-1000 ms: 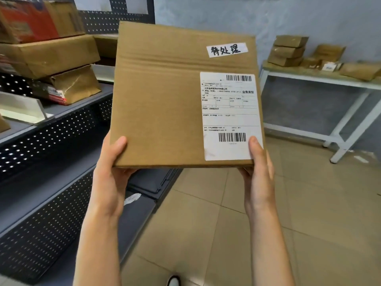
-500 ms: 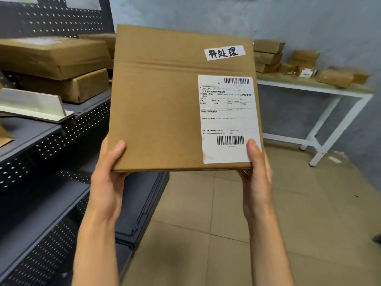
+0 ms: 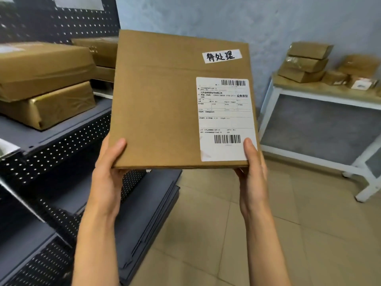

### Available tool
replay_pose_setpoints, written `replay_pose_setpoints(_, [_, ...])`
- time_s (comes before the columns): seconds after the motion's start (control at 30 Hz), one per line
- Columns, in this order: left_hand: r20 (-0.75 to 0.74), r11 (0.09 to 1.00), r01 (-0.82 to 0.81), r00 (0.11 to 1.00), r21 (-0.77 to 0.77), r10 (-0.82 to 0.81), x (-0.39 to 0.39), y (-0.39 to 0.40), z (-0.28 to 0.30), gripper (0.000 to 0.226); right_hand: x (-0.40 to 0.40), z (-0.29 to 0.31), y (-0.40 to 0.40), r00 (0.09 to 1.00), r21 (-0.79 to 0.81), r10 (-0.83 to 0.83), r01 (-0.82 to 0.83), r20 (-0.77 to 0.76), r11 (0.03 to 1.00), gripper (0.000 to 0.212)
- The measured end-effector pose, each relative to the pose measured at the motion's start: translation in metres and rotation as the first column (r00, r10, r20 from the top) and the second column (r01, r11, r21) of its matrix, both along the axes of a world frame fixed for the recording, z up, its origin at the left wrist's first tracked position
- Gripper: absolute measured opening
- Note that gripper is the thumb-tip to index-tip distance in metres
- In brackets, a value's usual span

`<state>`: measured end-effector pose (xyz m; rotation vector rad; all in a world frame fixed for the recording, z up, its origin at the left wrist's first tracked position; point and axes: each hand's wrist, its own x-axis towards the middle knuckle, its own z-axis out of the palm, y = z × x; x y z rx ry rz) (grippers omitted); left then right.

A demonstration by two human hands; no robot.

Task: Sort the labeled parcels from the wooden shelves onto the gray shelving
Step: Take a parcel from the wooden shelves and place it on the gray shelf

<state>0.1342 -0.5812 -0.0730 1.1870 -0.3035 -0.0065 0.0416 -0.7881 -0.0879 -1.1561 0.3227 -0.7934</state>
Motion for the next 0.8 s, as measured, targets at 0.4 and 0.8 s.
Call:
replay_pose_setpoints(0.4, [0.036, 0.964, -0.265, 0.964, -0.011, 0.265, 0.092, -0.108, 0.019, 0.035, 0.154, 0.022, -0.126, 0.967, 0.001, 0.254, -0.254, -0.011, 0.967, 0.077])
replay_pose_setpoints(0.8, [0.127, 0.901, -0.413, 0.894, -0.135, 0.429, 0.253, -0.153, 0.036, 0.039, 0.338, 0.050, -0.170, 0.921, -0.088, 0.390, -0.388, 0.006, 0.917, 0.070])
